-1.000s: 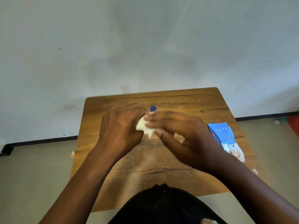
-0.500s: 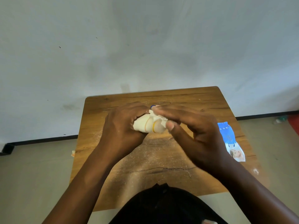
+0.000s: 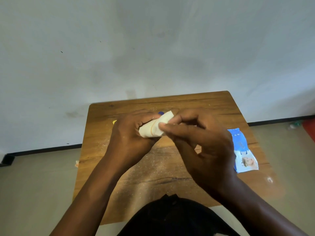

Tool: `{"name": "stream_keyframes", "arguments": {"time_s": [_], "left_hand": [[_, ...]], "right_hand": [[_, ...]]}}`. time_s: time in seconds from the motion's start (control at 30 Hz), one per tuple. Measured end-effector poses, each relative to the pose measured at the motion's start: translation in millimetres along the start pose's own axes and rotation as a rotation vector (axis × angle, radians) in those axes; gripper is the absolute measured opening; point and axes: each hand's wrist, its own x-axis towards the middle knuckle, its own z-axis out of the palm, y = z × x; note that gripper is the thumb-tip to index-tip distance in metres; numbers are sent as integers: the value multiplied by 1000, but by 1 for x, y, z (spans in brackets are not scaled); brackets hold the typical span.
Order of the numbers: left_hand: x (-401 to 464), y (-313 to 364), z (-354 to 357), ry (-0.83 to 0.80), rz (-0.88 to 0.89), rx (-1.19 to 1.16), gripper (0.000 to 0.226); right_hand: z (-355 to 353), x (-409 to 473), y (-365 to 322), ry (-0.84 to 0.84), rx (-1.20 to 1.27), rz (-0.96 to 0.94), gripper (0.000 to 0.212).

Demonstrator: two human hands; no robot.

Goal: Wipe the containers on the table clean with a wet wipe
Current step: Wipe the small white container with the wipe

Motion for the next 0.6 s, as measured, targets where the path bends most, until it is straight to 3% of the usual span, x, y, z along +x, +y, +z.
{"name": "stream_keyframes", "arguments": {"time_s": [0.07, 0.23, 0.37, 0.43, 0.5, 0.6], "left_hand": [[-1, 2, 0, 16, -14, -21, 23], [-1, 8, -2, 8, -83, -67, 31], [-1, 9, -1, -3, -43, -101, 23], [-4, 9, -1, 7, -55, -103, 31], [-6, 11, 0, 41, -199, -167, 49], [-4, 13, -2, 50, -446, -451, 18]], "right_hand": [[0, -2, -2, 8, -47, -88, 31], [-5, 3, 8, 71, -4, 86, 24], [-5, -1, -1, 1, -36, -45, 24], [-7, 0, 4, -6, -82, -50, 21], [-11, 3, 17, 39, -85, 71, 21], [-18, 6, 25, 133, 67, 331, 23]]}}
